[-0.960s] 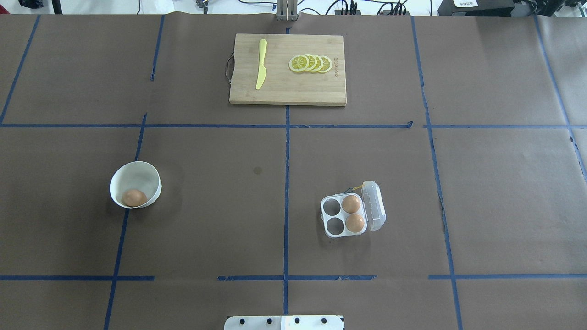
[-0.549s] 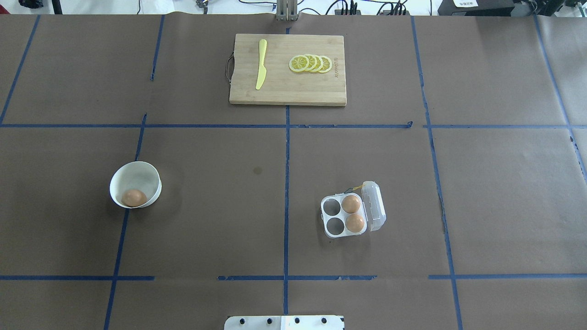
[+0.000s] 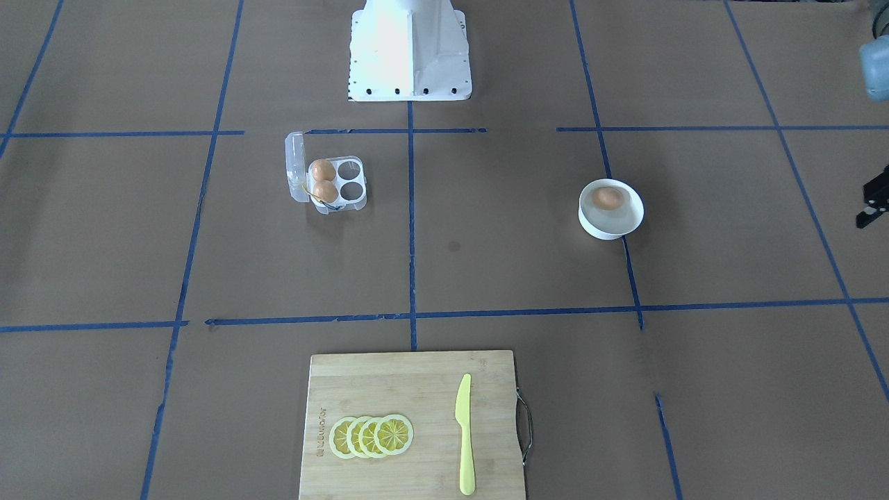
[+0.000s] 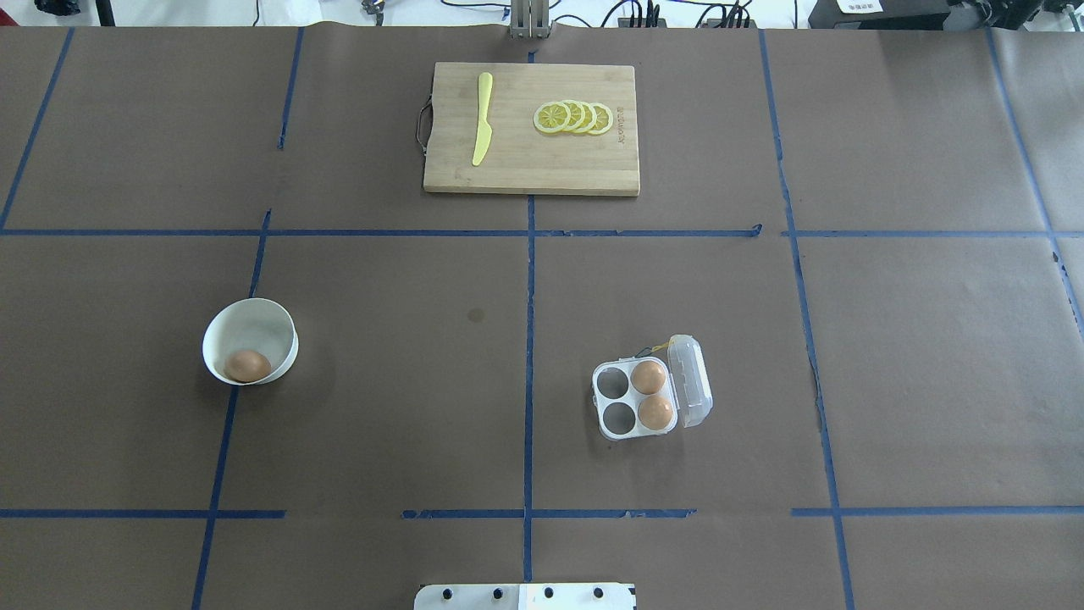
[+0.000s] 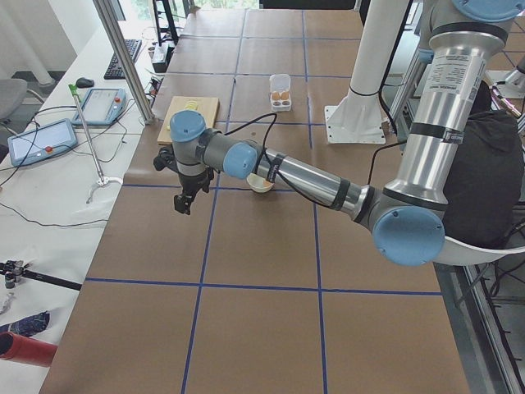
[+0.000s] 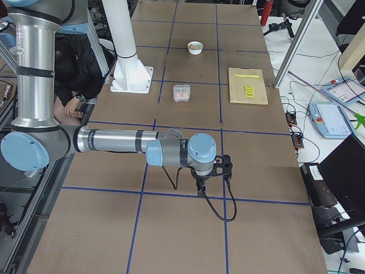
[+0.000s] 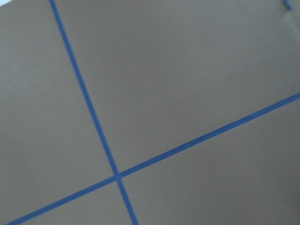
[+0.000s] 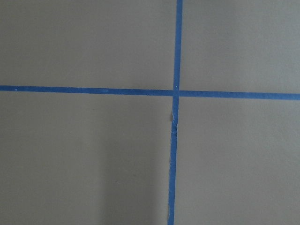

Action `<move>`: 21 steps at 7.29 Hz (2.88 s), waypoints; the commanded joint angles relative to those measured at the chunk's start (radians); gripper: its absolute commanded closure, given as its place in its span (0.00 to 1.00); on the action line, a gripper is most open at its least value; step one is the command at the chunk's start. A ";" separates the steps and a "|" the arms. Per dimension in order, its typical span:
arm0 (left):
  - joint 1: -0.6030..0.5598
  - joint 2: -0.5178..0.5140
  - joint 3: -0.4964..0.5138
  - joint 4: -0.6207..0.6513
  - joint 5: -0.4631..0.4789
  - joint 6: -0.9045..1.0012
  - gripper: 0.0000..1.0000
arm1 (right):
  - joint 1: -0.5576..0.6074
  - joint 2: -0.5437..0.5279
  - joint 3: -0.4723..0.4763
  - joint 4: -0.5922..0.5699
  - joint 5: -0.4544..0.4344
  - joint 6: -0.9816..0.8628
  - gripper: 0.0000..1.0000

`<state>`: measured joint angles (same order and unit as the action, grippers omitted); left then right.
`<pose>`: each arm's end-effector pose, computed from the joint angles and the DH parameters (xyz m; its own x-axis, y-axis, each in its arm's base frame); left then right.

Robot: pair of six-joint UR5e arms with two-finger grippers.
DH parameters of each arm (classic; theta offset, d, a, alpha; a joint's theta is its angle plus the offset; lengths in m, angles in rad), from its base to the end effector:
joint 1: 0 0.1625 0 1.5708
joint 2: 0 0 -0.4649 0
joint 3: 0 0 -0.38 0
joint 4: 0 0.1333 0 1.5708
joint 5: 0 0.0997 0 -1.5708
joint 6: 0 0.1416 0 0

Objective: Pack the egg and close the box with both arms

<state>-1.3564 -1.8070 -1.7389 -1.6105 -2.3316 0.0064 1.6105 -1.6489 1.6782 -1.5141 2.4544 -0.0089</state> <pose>0.0912 -0.5863 0.5148 0.6434 0.4491 -0.6199 -0.1963 0.8795 0.4335 0.0417 -0.4493 0.6958 0.6368 -0.0500 0.7694 -0.0339 0.9951 0.0927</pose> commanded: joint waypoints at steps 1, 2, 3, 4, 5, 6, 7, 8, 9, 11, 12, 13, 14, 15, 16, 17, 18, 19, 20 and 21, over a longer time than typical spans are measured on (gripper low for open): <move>0.054 -0.058 0.001 -0.093 -0.099 -0.249 0.00 | -0.006 0.026 -0.011 0.023 0.008 -0.002 0.00; 0.081 -0.061 -0.013 -0.179 -0.112 -0.411 0.00 | -0.009 0.017 -0.017 0.031 0.012 0.000 0.00; 0.141 -0.054 -0.042 -0.210 -0.100 -0.568 0.00 | -0.009 0.014 -0.032 0.032 0.014 0.001 0.00; 0.204 -0.014 -0.098 -0.213 -0.018 -0.694 0.00 | -0.011 0.001 -0.035 0.034 0.009 0.001 0.00; 0.285 0.058 -0.195 -0.212 0.089 -0.829 0.01 | -0.011 -0.008 -0.043 0.035 0.009 0.000 0.00; 0.357 0.078 -0.233 -0.213 0.139 -0.977 0.02 | -0.011 -0.005 -0.045 0.038 0.009 -0.009 0.00; 0.458 0.078 -0.241 -0.212 0.258 -1.132 0.02 | -0.012 -0.002 -0.037 0.038 0.012 0.000 0.00; 0.556 0.078 -0.229 -0.209 0.355 -1.214 0.01 | -0.012 -0.002 -0.037 0.038 0.014 0.000 0.00; 0.616 0.078 -0.220 -0.207 0.414 -1.259 0.01 | -0.012 0.001 -0.035 0.037 0.014 0.000 0.00; 0.655 0.078 -0.194 -0.207 0.437 -1.270 0.03 | -0.012 0.004 -0.034 0.038 0.014 0.001 0.00; 0.665 0.075 -0.165 -0.207 0.452 -1.272 0.10 | -0.012 0.006 -0.034 0.038 0.014 0.003 0.00; 0.672 0.077 -0.166 -0.207 0.452 -1.273 0.11 | -0.012 0.006 -0.026 0.037 0.015 0.003 0.00; 0.687 0.077 -0.165 -0.207 0.452 -1.275 0.12 | -0.012 0.004 -0.025 0.037 0.015 0.003 0.00; 0.691 0.077 -0.163 -0.207 0.451 -1.275 0.13 | -0.012 0.006 -0.026 0.037 0.015 0.003 0.00; 0.697 0.077 -0.162 -0.206 0.451 -1.275 0.15 | -0.012 0.004 -0.025 0.037 0.015 0.004 0.00; 0.709 0.077 -0.150 -0.207 0.451 -1.277 0.15 | -0.012 0.004 -0.025 0.037 0.015 0.003 0.00; 0.711 0.077 -0.148 -0.207 0.452 -1.277 0.15 | -0.012 0.004 -0.025 0.037 0.015 0.003 0.00; 0.721 0.077 -0.136 -0.207 0.452 -1.278 0.15 | -0.012 0.004 -0.025 0.037 0.015 0.003 0.00; 0.732 0.077 -0.137 -0.207 0.452 -1.299 0.15 | -0.012 0.004 -0.025 0.037 0.017 0.003 0.00; 0.744 0.077 -0.136 -0.207 0.452 -1.306 0.16 | -0.012 0.003 -0.025 0.037 0.017 0.003 0.00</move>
<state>-0.6266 -1.7303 -1.8768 -1.8177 -1.8792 -1.2872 1.5984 -1.6449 1.6536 -1.4772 2.4707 -0.0061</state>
